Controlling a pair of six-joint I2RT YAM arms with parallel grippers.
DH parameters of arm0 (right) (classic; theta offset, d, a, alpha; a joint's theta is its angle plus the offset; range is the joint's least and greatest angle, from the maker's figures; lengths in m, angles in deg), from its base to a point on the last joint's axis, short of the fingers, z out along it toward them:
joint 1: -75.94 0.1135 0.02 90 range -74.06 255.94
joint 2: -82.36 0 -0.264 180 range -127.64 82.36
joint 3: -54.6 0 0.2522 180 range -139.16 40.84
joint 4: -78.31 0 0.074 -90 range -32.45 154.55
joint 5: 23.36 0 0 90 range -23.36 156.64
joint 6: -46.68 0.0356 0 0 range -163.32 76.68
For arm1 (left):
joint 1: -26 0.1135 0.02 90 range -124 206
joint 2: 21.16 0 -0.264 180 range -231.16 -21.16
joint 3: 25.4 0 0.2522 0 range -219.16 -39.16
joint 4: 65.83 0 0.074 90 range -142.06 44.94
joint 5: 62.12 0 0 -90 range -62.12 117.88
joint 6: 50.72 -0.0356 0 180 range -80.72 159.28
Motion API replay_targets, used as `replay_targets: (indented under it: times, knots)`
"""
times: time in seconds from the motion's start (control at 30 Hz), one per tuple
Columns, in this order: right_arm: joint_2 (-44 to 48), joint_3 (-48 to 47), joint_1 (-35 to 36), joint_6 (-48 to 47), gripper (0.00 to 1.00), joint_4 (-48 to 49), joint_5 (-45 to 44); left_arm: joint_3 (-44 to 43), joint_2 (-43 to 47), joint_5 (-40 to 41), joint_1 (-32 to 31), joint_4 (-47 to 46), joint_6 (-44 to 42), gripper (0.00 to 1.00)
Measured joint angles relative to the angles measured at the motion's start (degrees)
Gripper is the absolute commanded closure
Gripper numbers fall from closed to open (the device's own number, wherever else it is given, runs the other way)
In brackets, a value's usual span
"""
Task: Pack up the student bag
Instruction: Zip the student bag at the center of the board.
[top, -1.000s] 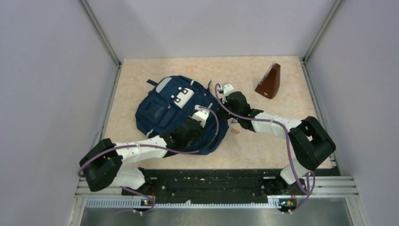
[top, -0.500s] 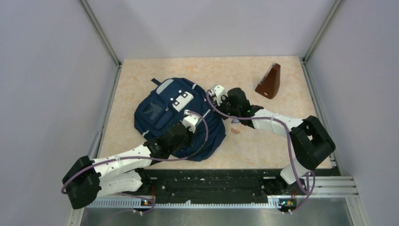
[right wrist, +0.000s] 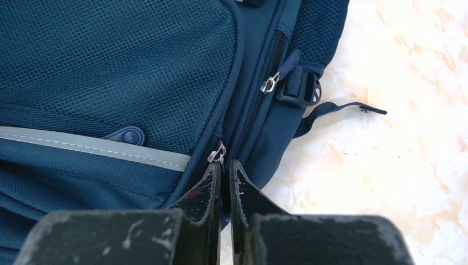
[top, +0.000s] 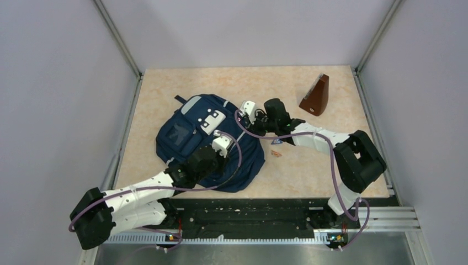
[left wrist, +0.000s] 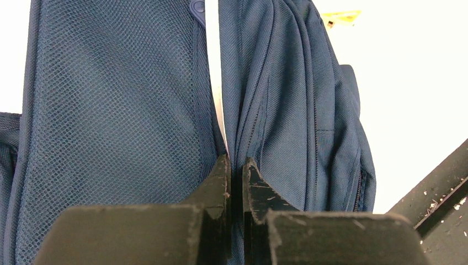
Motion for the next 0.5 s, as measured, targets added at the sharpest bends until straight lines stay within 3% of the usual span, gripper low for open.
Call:
replay_targets:
  times: [0.17,0.33,0.37,0.43,0.5]
  knots:
    - [-0.2,-0.1,0.0,-0.2,0.98,0.9,-0.5,-0.2,-1.7,-0.1,0.1,-0.7,0.7,1.00]
    - [-0.2,-0.1,0.0,0.7,0.73,2.3,-3.4,-1.6,-4.0,0.7,0.1,-1.5,3.9,1.00]
    - [-0.1,-0.1,0.0,1.6,0.72,2.8,-4.6,-1.7,-4.4,1.2,0.1,-1.6,5.1,0.97]
    - [0.4,0.0,0.0,3.4,0.69,3.5,-7.4,-2.1,-5.0,2.2,0.0,-1.9,8.0,0.82]
    - [1.6,0.0,0.0,5.4,0.64,3.2,-10.1,-2.8,-5.6,3.5,-0.1,-2.0,10.8,0.56]
